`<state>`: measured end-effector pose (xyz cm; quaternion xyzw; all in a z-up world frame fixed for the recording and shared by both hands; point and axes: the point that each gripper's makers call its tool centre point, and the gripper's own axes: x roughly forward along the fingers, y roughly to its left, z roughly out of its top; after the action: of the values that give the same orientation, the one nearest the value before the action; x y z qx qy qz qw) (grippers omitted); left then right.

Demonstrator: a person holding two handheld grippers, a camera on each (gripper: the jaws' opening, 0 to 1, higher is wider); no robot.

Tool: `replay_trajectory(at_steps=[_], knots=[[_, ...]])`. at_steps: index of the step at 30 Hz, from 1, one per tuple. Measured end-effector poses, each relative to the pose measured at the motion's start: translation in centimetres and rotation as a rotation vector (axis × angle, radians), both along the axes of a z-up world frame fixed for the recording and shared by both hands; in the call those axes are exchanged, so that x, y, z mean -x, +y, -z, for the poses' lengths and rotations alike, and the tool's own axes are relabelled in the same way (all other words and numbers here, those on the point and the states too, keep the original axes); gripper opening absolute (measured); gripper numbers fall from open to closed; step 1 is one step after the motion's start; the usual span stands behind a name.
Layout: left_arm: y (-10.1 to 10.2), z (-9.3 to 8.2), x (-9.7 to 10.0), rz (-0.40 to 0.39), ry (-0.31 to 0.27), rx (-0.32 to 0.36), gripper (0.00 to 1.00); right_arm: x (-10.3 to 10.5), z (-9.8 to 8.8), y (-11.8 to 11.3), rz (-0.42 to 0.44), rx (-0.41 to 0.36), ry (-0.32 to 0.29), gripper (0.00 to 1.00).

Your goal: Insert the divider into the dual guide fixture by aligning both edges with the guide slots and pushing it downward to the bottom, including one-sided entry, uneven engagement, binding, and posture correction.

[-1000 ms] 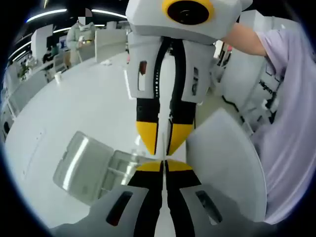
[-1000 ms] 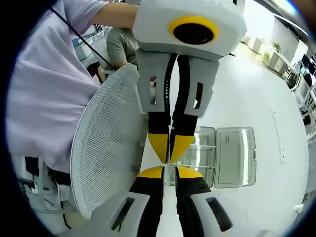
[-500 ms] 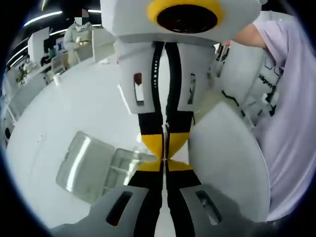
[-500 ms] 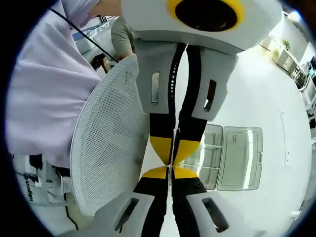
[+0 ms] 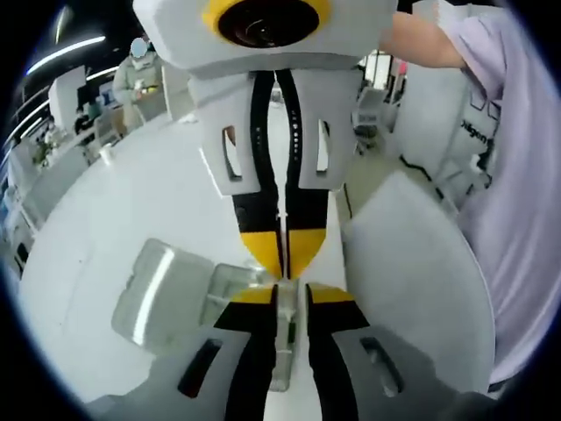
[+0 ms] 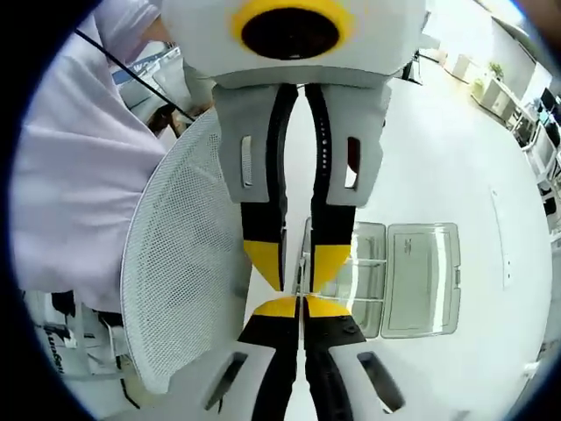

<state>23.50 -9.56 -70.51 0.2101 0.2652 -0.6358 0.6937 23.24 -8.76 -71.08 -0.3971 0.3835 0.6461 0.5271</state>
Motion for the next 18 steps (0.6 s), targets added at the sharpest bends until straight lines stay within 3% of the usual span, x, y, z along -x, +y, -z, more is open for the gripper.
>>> replay_trajectory(at_steps=[7,18], knots=[[1.7,-0.2,-0.9,-0.054,-0.009,0.035,0.15,-1.1,0.2,0.0,0.039,-0.013,-0.014,0.00],[5.5,-0.9,-1.0,-0.142,-0.014,0.063,0.30,-3.1,1.6,-1.7,0.131,-0.005,-0.036,0.00]])
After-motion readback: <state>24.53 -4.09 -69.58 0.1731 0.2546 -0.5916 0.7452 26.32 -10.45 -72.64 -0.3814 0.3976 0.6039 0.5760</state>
